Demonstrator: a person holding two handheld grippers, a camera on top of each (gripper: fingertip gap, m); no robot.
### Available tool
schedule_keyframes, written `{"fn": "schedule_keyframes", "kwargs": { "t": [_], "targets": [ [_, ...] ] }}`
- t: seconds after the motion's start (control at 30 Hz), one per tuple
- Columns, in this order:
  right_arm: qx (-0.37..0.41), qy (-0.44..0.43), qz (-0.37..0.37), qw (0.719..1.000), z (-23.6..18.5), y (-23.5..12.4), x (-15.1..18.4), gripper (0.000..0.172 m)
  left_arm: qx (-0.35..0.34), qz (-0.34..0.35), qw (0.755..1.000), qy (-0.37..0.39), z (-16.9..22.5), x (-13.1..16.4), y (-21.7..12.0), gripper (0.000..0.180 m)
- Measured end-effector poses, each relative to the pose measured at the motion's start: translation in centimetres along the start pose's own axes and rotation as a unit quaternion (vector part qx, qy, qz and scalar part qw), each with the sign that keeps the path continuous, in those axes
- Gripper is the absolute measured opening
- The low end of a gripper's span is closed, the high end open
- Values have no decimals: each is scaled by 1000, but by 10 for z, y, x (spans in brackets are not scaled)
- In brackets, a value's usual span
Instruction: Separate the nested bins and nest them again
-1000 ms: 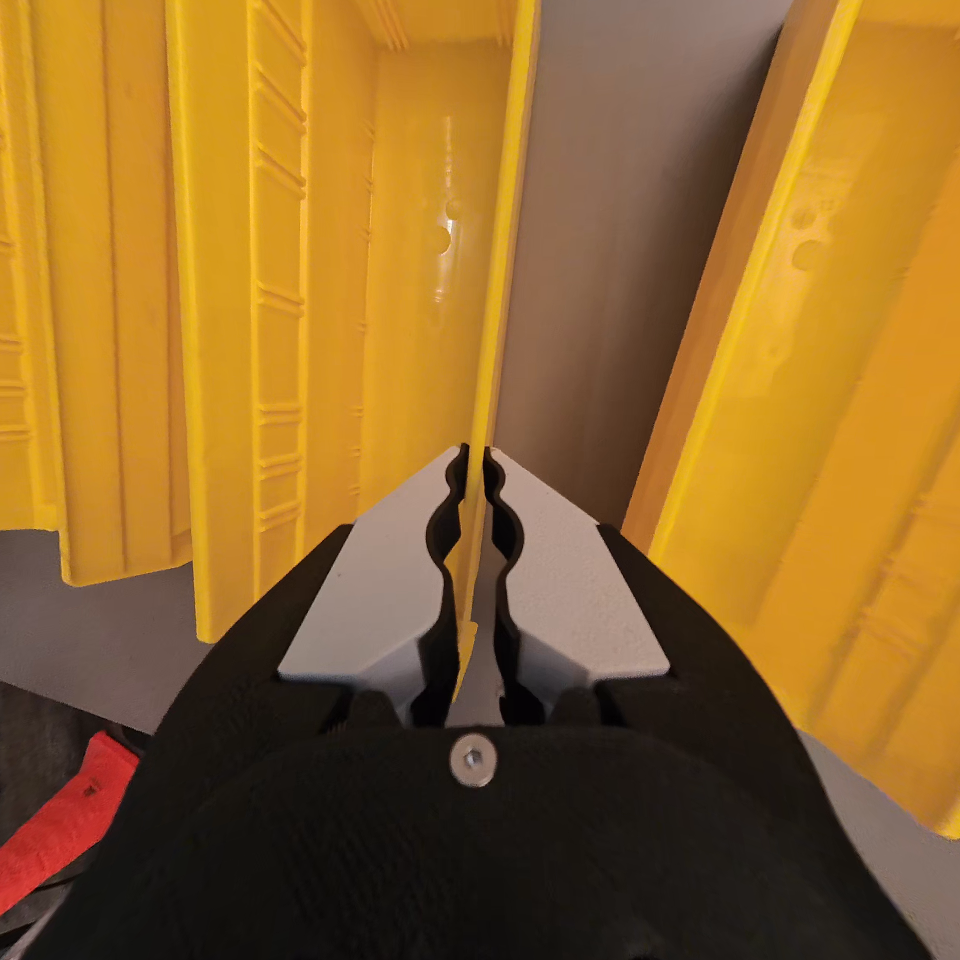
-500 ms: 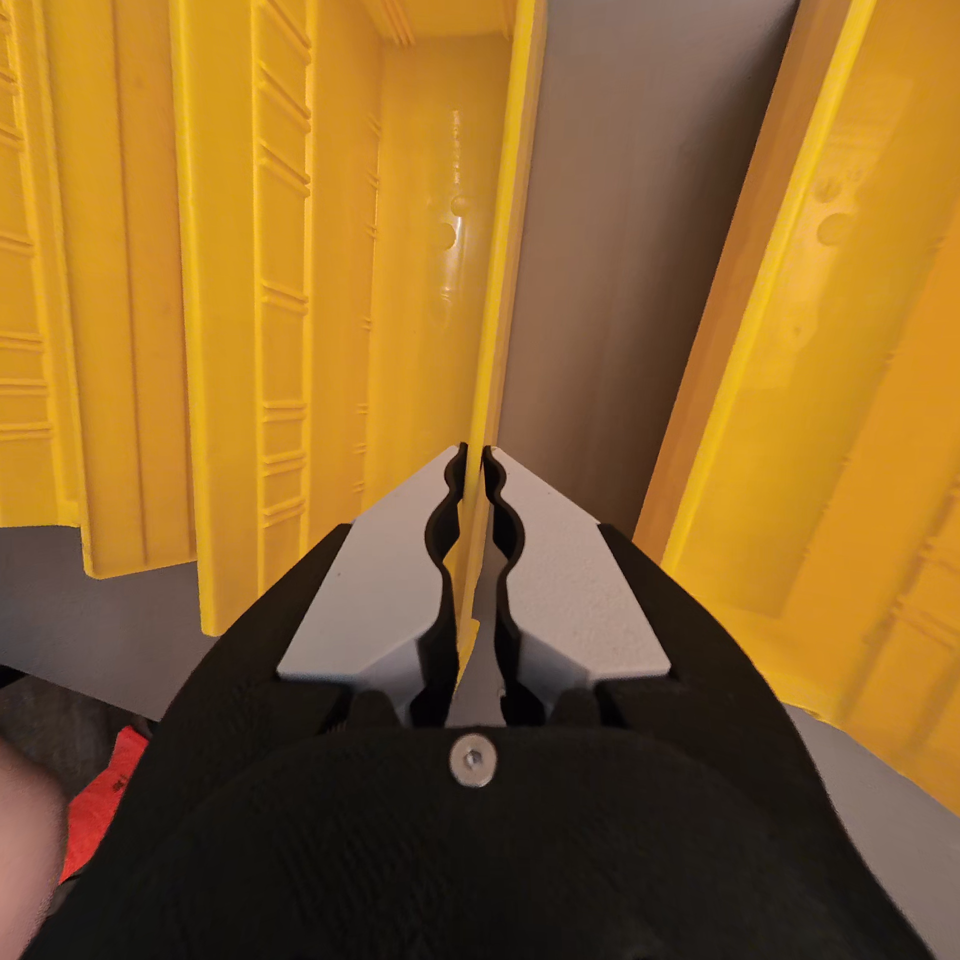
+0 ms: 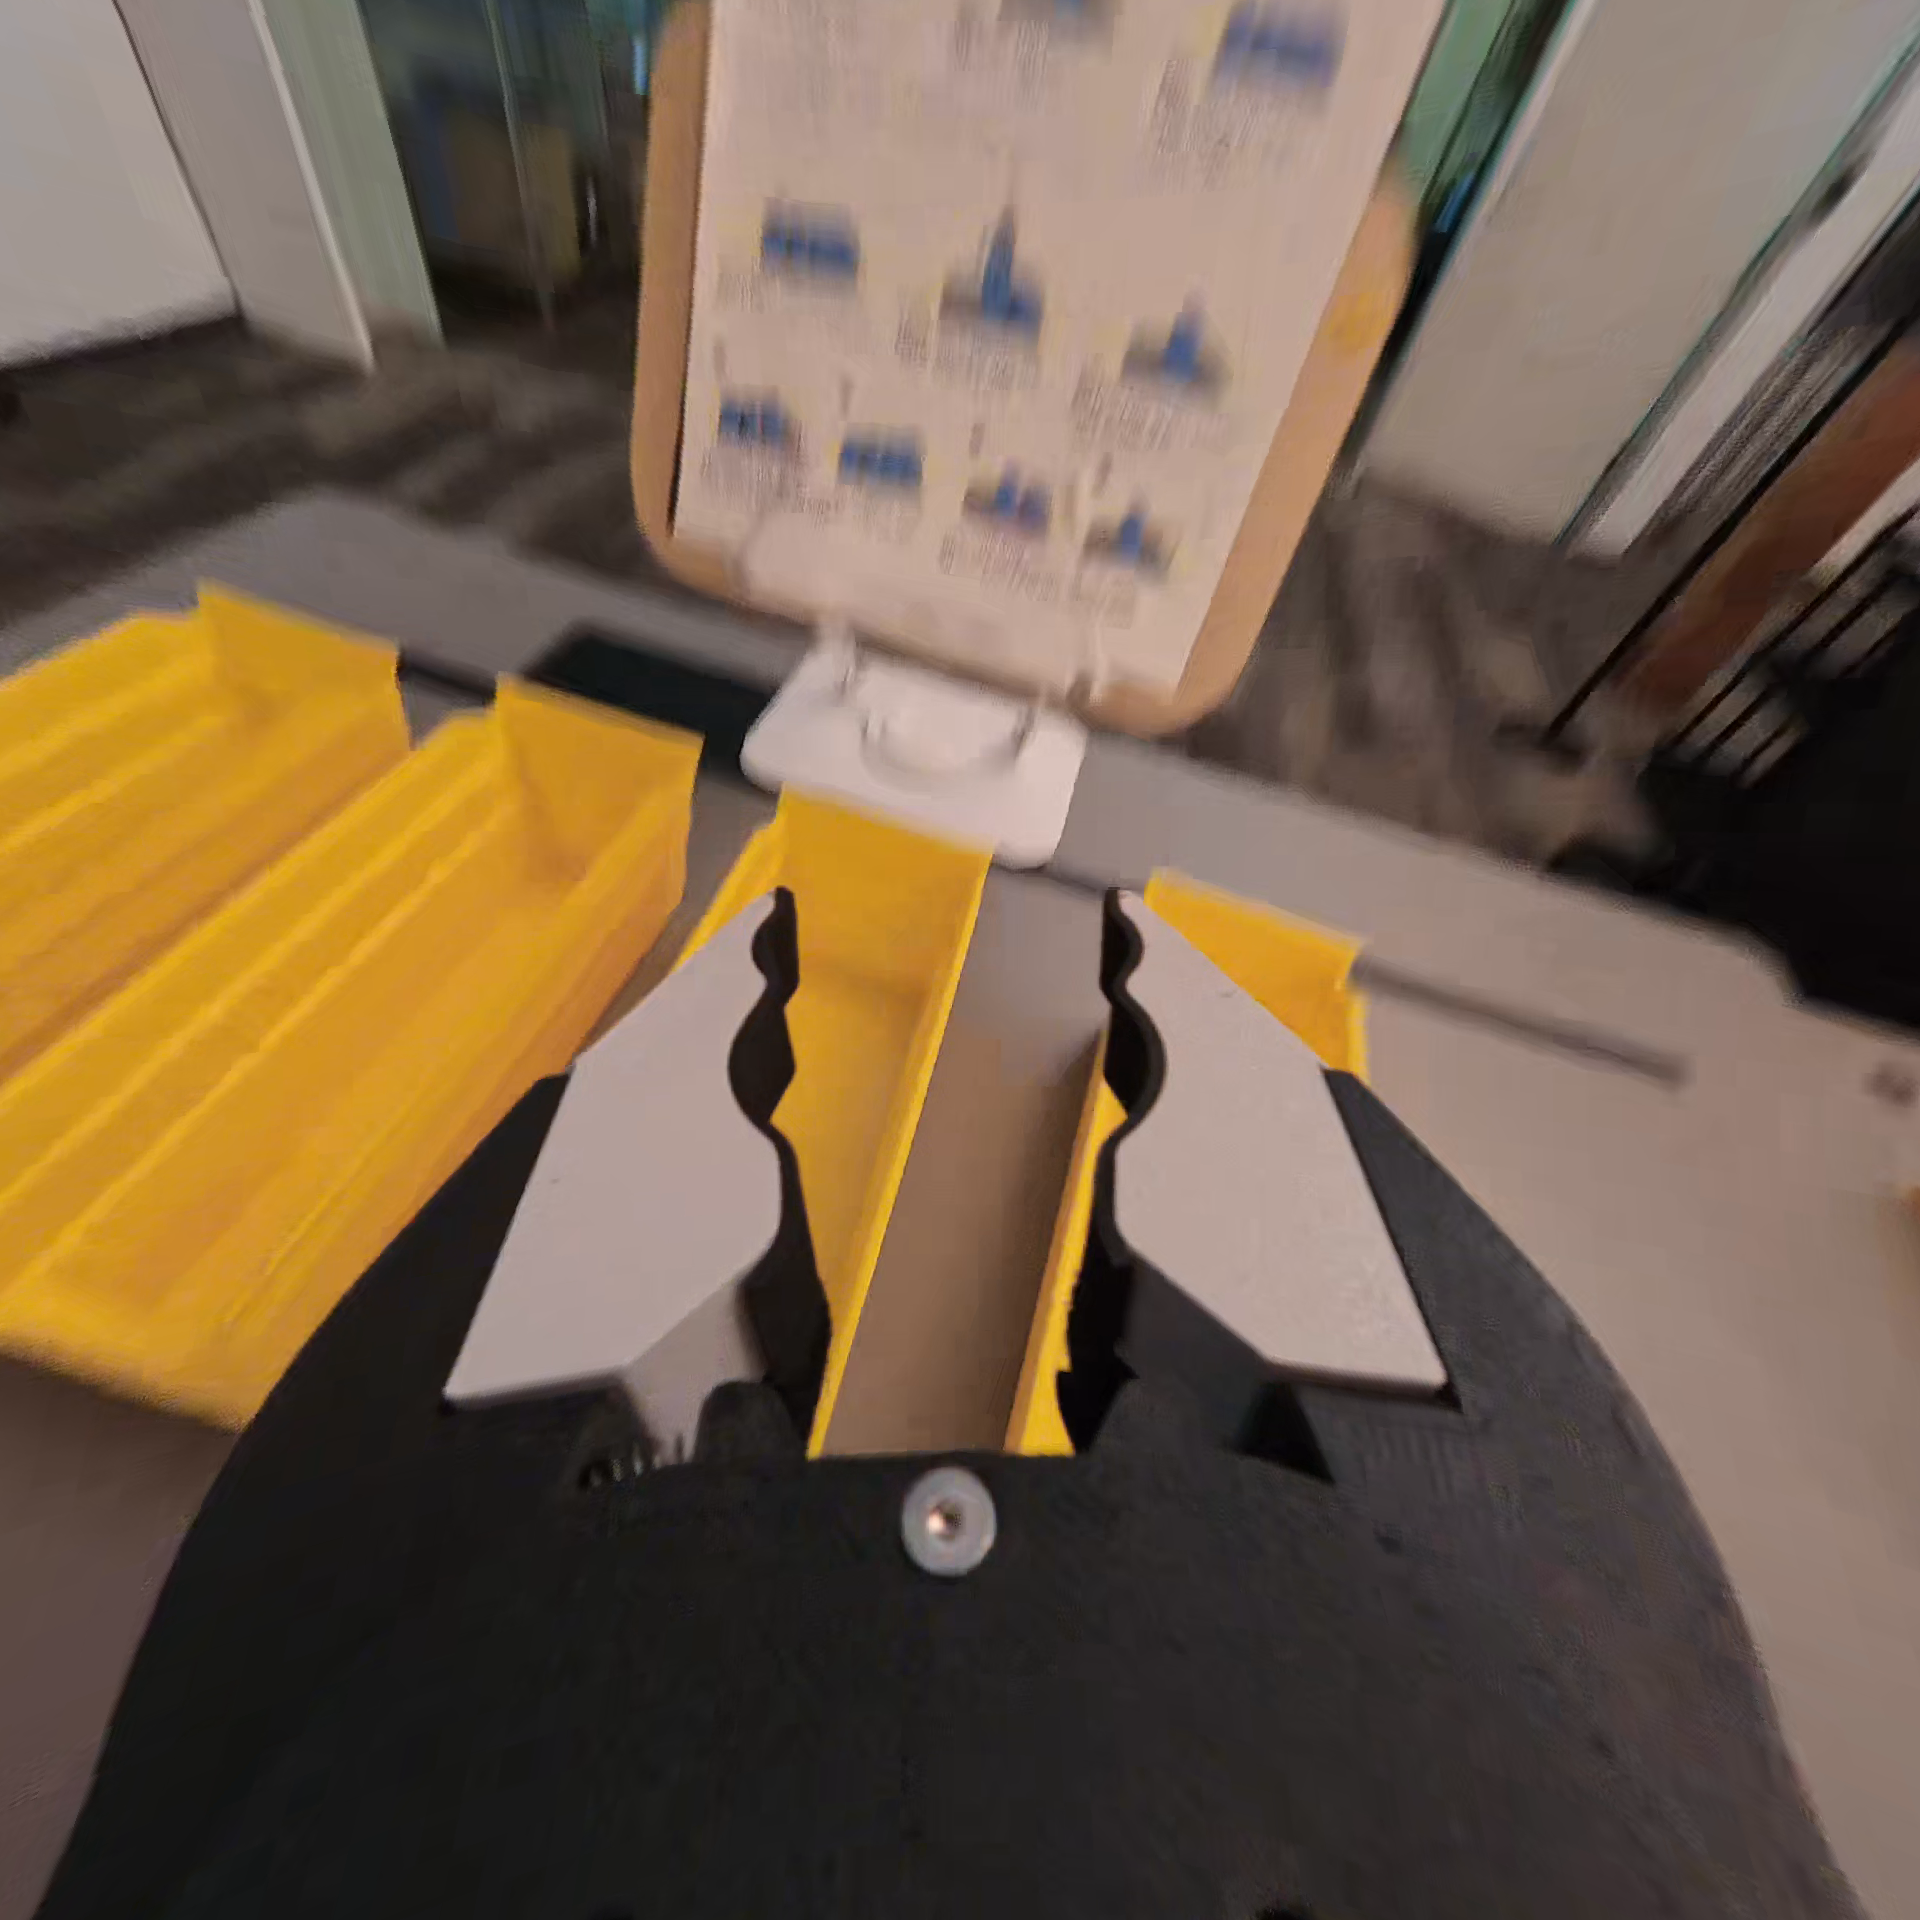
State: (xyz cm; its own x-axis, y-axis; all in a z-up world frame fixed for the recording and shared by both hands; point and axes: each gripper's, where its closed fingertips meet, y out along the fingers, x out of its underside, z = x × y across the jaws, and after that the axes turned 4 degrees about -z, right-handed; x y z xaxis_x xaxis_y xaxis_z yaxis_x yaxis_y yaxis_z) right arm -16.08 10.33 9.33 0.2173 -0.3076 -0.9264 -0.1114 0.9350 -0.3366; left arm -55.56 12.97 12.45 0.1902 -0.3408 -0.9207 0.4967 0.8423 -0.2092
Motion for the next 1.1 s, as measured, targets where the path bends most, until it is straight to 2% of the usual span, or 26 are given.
{"fn": "schedule_keyframes", "kwargs": {
  "t": [0.03,0.13,0.23,0.3,0.4,0.47,0.53,0.6,0.63,0.73,0.83,0.9,0.97,1.1],
  "targets": [
    [17,-11,46,999,4,-9,-14,62,41,50,998,17,15,-20,-7,57],
    [57,-17,108,992,17,-30,-32,66,168,176,969,35,56,-61,-31,58],
    [33,-4,112,993,15,-35,-32,72,283,216,934,20,86,-75,-49,59],
    [13,-7,108,994,11,-36,-31,80,299,197,933,37,91,-74,-44,48],
    [-29,-6,103,994,0,-33,-29,96,270,179,942,87,88,-73,-28,35],
    [-69,-6,83,994,-16,-23,-22,111,258,182,942,112,89,-73,-23,35],
    [-93,7,22,995,-29,-4,-4,121,236,179,946,134,85,-68,-16,34],
    [-91,29,-49,994,-40,18,21,132,205,179,949,161,80,-67,-7,48],
    [-94,45,-85,991,-47,29,33,137,200,173,949,170,80,-66,-3,57],
    [-91,79,-185,975,-66,63,68,148,210,154,951,169,89,-62,5,59],
    [-64,98,-319,941,-69,86,111,150,258,126,949,128,106,-55,8,57],
    [-52,108,-386,915,-71,92,128,150,303,126,940,96,122,-55,3,55],
    [-46,111,-418,900,-76,95,133,150,313,113,937,103,132,-49,2,51],
    [-12,109,-469,876,-68,108,148,150,291,84,942,142,140,-37,2,51]
  ]
}}
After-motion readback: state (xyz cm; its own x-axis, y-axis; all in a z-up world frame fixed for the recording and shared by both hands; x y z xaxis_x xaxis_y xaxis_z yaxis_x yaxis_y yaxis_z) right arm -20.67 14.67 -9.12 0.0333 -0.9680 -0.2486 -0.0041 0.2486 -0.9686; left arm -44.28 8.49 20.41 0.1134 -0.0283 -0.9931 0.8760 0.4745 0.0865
